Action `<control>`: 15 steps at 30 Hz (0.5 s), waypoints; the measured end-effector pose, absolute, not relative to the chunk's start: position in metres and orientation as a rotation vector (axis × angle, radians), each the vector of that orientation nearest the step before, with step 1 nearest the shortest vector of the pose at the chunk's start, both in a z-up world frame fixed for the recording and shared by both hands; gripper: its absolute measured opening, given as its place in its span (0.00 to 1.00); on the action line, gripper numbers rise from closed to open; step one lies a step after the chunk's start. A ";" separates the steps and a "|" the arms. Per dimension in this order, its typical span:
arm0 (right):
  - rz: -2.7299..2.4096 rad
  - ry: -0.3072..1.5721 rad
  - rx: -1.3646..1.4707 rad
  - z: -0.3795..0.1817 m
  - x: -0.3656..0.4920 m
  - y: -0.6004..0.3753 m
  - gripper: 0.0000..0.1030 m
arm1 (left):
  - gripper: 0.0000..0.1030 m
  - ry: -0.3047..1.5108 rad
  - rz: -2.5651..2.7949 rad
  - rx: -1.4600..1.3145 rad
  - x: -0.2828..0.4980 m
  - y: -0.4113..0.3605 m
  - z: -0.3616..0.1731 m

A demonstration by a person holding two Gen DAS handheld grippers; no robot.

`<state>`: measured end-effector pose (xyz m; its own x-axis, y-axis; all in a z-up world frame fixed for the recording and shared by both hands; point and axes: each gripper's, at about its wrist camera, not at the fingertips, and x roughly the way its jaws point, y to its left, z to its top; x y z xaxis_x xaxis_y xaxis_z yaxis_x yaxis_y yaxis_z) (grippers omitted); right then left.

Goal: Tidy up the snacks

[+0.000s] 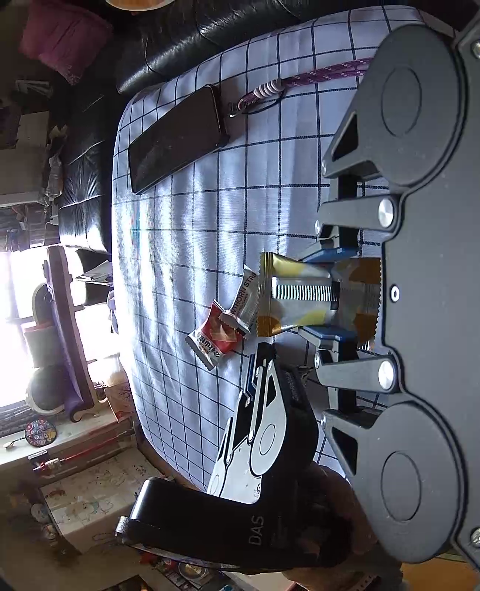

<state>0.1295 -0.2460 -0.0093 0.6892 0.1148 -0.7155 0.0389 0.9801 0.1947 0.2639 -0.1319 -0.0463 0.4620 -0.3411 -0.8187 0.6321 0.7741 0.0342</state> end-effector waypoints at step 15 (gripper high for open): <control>0.055 0.800 0.231 -0.004 0.107 -0.245 0.43 | 0.09 0.935 -0.542 0.280 0.233 -0.068 -0.043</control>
